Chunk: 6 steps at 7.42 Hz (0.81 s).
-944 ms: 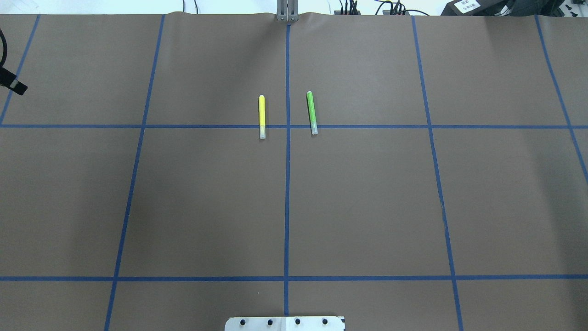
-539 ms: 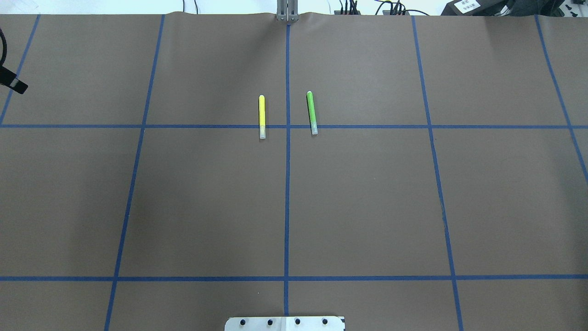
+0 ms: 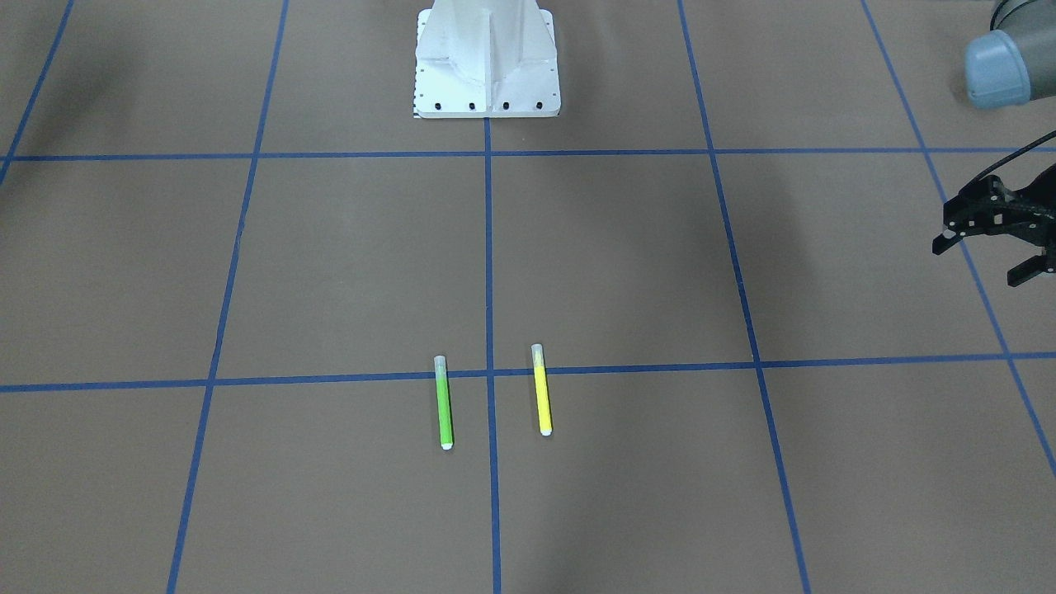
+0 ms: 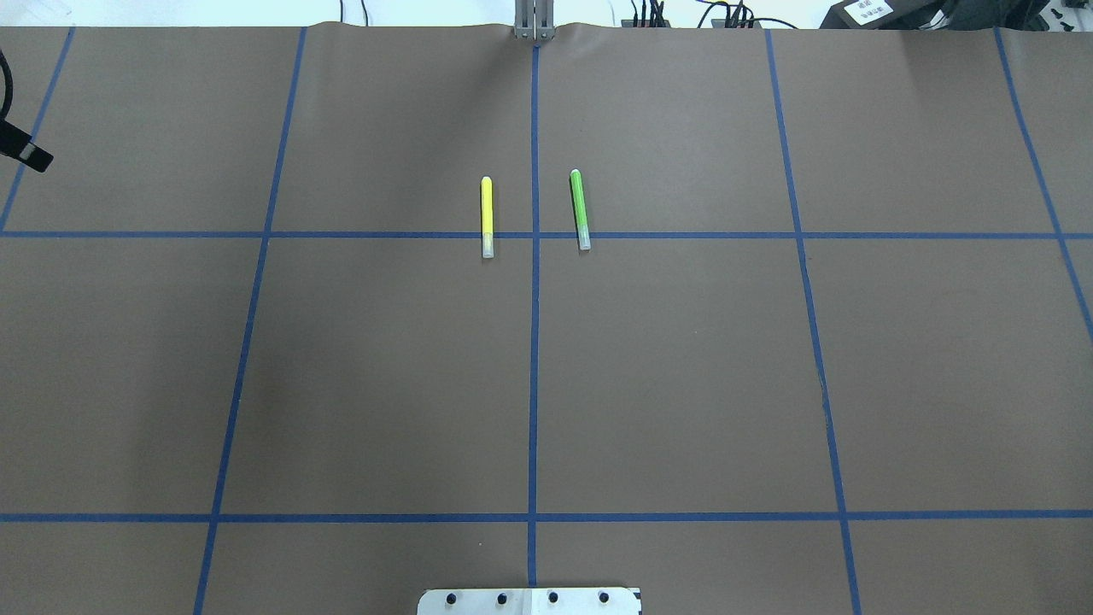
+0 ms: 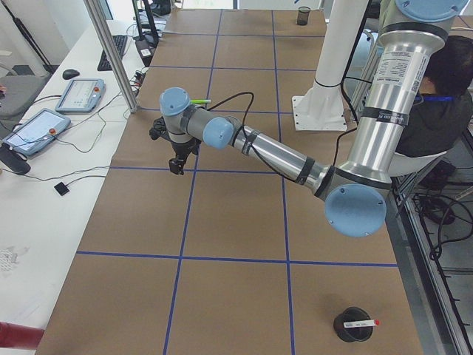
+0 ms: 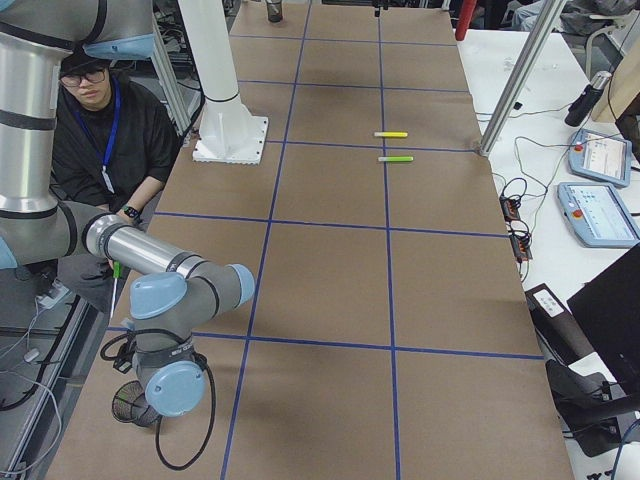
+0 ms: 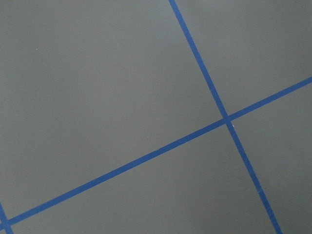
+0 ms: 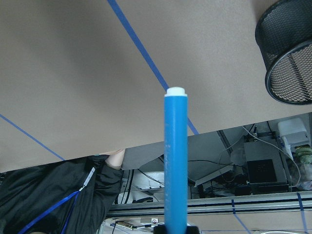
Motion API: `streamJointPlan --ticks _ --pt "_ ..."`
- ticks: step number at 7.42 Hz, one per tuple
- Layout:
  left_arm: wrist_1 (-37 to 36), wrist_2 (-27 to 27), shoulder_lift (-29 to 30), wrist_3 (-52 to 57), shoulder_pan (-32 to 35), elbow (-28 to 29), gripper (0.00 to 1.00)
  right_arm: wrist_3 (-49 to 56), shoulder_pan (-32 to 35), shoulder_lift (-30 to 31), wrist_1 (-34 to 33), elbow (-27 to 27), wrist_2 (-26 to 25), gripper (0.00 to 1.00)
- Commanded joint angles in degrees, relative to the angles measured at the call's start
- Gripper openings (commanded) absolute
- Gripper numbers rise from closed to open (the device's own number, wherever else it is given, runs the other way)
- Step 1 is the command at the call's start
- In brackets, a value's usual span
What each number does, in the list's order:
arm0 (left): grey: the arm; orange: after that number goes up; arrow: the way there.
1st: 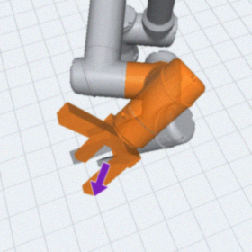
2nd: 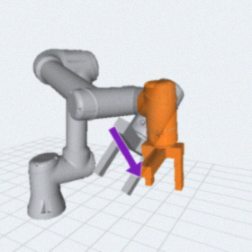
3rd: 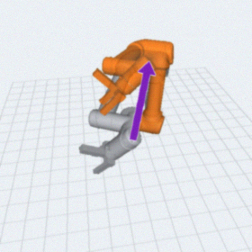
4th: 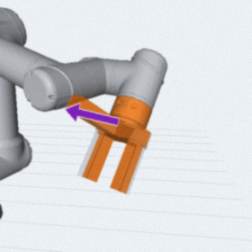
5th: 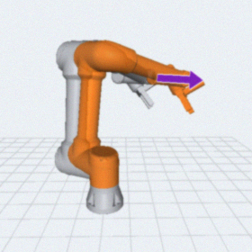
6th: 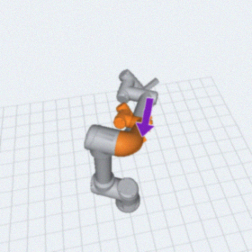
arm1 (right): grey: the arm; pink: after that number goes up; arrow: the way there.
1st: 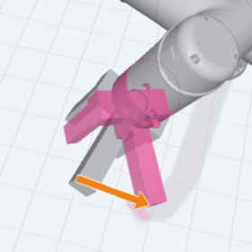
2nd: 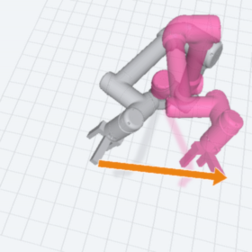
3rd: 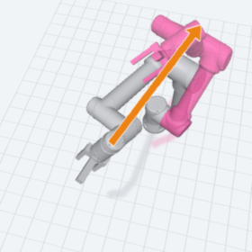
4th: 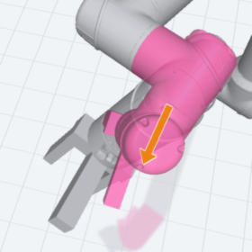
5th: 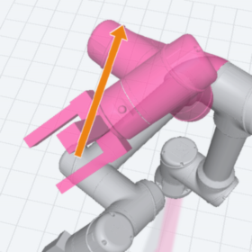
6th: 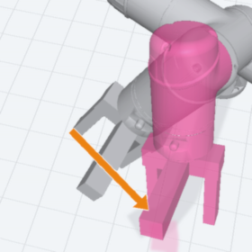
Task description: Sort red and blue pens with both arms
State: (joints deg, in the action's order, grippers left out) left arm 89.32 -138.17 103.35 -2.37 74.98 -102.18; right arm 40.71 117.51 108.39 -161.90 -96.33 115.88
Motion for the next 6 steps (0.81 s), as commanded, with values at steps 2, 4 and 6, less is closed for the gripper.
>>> streamJointPlan --ticks 2,4,6 --pt "-0.11 0.09 -0.07 0.00 0.08 -1.34 1.00 -2.74 7.90 -1.16 6.92 8.58 -7.50 0.00" --pt "-0.11 0.09 -0.07 -0.09 0.08 -2.14 1.00 -2.47 7.91 -3.71 10.09 16.05 -7.60 0.00" --pt "-0.20 0.09 -0.07 -0.09 0.08 -2.67 1.00 -2.39 7.82 -3.71 11.17 18.97 -7.78 0.00"
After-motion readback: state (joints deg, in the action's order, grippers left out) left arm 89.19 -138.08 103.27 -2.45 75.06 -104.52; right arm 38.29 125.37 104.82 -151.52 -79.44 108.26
